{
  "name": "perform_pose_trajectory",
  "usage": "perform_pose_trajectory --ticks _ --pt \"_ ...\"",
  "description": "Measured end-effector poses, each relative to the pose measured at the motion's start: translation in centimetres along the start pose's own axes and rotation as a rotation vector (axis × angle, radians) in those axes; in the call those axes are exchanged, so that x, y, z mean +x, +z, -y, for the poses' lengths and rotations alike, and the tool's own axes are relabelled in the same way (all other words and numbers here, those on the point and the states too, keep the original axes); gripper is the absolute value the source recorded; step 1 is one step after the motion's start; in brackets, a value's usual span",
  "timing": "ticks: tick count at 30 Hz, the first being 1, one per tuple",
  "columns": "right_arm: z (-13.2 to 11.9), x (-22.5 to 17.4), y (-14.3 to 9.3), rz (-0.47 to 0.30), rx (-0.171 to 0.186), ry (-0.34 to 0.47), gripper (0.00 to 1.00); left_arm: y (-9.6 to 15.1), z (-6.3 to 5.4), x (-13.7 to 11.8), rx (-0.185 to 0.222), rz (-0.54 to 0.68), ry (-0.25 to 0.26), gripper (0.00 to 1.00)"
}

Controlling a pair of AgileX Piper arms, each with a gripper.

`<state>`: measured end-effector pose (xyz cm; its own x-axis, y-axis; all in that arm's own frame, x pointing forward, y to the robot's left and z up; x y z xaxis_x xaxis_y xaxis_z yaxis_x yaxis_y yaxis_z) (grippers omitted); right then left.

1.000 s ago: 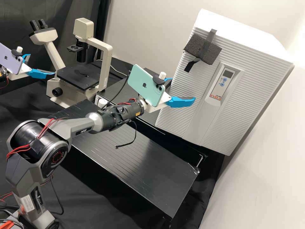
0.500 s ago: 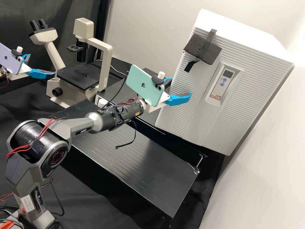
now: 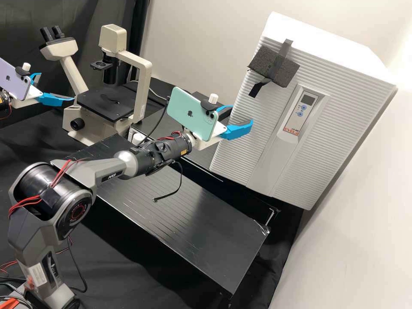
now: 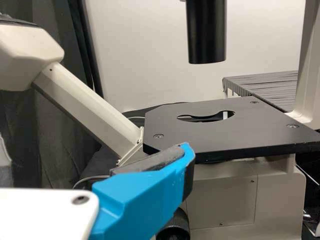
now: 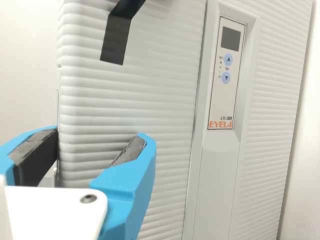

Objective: Open the incubator door.

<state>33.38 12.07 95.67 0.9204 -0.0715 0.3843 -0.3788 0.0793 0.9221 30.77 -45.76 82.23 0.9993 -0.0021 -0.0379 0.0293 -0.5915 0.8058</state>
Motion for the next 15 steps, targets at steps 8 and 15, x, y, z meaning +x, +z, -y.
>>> perform_pose_trajectory --ticks 8,15 --pt "-0.02 -0.03 -0.03 0.000 -0.003 -0.004 0.00 0.00 0.00 0.00 0.000 0.000 0.000 1.00" --pt "-0.17 -0.11 -0.07 0.000 0.001 -0.007 0.00 0.00 0.00 0.00 0.000 0.000 0.000 1.00"
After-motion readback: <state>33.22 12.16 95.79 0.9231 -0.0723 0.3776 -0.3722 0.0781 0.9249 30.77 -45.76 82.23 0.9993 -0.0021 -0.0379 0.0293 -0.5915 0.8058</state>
